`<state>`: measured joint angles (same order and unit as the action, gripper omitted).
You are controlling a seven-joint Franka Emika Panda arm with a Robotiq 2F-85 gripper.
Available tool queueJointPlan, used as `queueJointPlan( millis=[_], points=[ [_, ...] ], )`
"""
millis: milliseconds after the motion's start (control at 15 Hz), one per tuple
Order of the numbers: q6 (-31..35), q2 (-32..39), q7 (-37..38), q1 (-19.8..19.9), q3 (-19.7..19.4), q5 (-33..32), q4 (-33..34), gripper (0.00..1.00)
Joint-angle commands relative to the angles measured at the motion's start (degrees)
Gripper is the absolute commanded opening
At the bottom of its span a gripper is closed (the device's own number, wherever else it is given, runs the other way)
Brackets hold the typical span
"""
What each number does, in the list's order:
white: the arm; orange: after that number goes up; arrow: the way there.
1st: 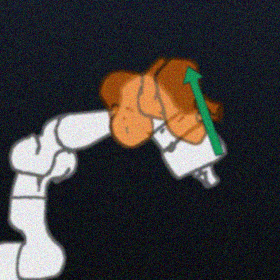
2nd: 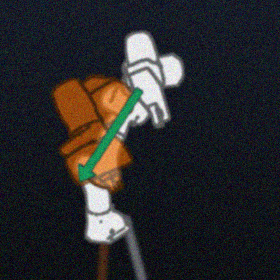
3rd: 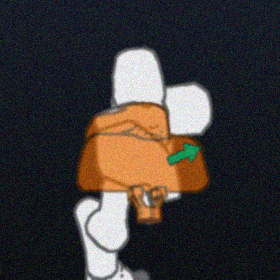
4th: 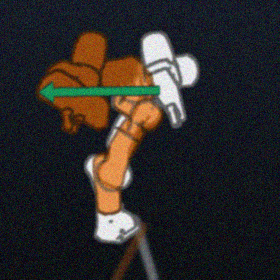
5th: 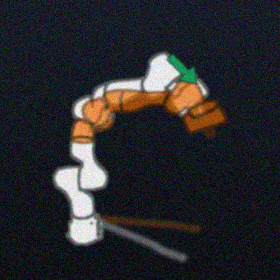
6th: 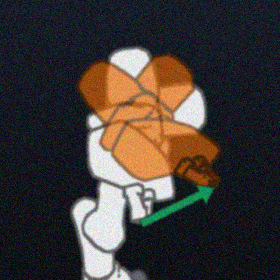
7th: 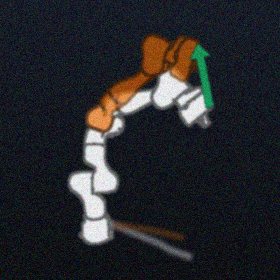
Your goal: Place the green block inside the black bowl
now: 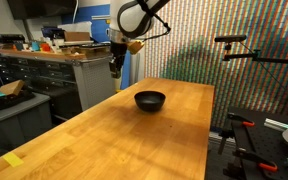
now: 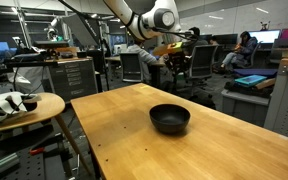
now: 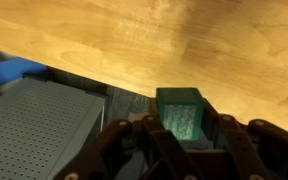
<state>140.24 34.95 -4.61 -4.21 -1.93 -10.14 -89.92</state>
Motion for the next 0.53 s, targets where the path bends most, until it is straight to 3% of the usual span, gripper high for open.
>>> queueJointPlan(
  millis=[0,467],
  points=[
    [3.2,-8.9,8.4,-2.0,-3.5,-3.8,-12.1,0.21],
    [3.1,-17.8,21.6,-3.9,-5.5,-10.1,-24.8,0.21]
  ],
)
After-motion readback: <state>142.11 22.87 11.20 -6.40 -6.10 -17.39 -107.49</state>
